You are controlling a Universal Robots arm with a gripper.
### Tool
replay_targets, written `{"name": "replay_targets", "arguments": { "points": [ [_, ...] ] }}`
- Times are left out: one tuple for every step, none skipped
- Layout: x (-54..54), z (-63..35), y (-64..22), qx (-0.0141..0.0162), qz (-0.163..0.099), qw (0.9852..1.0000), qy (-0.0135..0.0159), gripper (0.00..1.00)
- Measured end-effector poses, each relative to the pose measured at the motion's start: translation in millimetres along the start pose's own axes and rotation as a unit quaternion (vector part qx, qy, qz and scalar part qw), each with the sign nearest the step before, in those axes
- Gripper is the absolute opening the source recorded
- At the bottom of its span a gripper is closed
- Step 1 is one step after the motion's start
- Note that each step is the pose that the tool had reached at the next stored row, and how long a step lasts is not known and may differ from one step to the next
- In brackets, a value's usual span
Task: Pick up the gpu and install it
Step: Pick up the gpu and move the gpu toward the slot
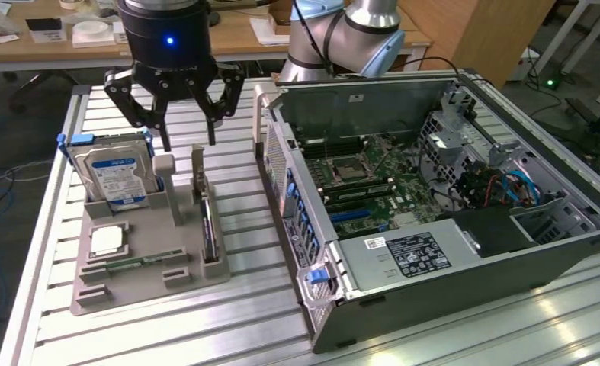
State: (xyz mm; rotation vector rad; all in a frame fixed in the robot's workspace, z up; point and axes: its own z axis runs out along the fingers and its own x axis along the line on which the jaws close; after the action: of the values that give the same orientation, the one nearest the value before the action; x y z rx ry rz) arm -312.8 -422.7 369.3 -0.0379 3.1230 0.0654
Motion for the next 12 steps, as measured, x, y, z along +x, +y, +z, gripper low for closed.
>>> {"name": "replay_targets", "arguments": {
  "points": [
    [0.1, 0.0, -0.9, 0.0001, -0.001, 1.0, 0.0001, 0.59],
    [0.1, 0.0, -1.8, 0.0001, -0.002, 1.0, 0.0002, 0.59],
    [0.1, 0.2, -2.5, 0.0001, -0.004, 1.0, 0.0003, 0.59],
    [0.2, 0.5, -3.1, 0.0002, -0.005, 1.0, 0.0003, 0.59],
    [0.2, 0.9, -3.7, 0.0004, -0.006, 1.0, 0.0003, 0.59],
    [0.2, 1.2, -4.4, 0.0005, -0.007, 1.0, 0.0004, 0.59],
    [0.2, 1.6, -5.1, 0.0007, -0.008, 1.0, 0.0005, 0.59],
    [0.3, 1.9, -5.8, 0.0008, -0.009, 1.0, 0.0005, 0.59],
    [0.3, 2.3, -6.5, 0.0009, -0.01, 1.0, 0.0006, 0.59],
    [0.3, 2.5, -7.2, 0.001, -0.011, 0.9999, 0.0006, 0.59],
    [0.3, 2.8, -7.9, 0.0012, -0.012, 0.9999, 0.0007, 0.59],
    [0.4, 3.0, -8.5, 0.0015, -0.013, 0.9999, 0.0007, 0.59]
  ]
}}
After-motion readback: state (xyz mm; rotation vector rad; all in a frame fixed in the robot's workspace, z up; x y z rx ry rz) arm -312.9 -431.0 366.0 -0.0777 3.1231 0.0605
